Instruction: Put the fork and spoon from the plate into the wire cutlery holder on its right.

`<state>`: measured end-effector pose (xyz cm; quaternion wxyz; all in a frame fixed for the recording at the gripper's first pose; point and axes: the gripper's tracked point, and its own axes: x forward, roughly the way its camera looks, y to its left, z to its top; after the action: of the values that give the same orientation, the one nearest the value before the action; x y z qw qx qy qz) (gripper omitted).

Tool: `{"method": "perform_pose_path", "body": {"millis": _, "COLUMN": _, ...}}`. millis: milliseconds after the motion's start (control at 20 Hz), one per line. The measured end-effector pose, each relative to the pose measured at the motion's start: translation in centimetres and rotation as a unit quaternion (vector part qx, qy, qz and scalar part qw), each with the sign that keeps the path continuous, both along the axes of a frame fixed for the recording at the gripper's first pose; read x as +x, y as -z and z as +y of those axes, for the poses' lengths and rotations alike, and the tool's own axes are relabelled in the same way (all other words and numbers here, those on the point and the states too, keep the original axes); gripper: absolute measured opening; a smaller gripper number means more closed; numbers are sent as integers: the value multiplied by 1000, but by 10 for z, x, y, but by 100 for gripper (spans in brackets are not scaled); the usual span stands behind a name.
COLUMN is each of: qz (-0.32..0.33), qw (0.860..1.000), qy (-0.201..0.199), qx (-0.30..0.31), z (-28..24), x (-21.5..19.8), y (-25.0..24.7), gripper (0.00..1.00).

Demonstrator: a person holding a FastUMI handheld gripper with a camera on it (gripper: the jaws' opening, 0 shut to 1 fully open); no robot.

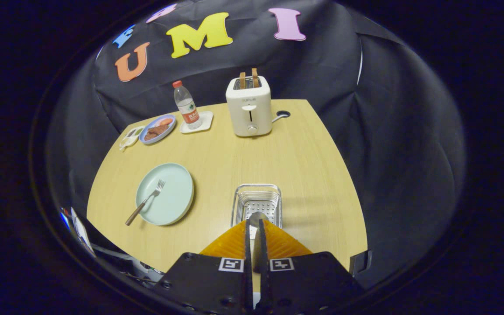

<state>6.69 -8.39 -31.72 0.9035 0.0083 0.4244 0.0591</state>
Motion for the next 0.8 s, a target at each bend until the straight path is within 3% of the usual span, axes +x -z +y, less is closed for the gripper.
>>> {"method": "perform_pose_path", "body": {"millis": 150, "qz": -6, "qw": 1000, "qy": -9, "qx": 6, "z": 15, "x": -3, "y": 0, "gripper": 14}}
{"method": "perform_pose_path", "body": {"millis": 200, "qz": -9, "qw": 1000, "qy": -12, "qx": 7, "z": 20, "x": -4, "y": 0, "gripper": 23}}
{"method": "perform_pose_path", "body": {"millis": 350, "qz": -20, "qw": 999, "qy": -27, "qx": 2, "z": 40, "x": -8, "y": 2, "gripper": 32}}
{"method": "perform_pose_path", "body": {"millis": 700, "qz": -11, "qw": 999, "qy": -45, "qx": -1, "z": 119, "x": -14, "y": 24, "gripper": 84}}
{"method": "perform_pose_path", "body": {"millis": 800, "qz": -3, "qw": 999, "qy": -44, "qx": 10, "z": 146, "x": -14, "y": 32, "gripper": 88}}
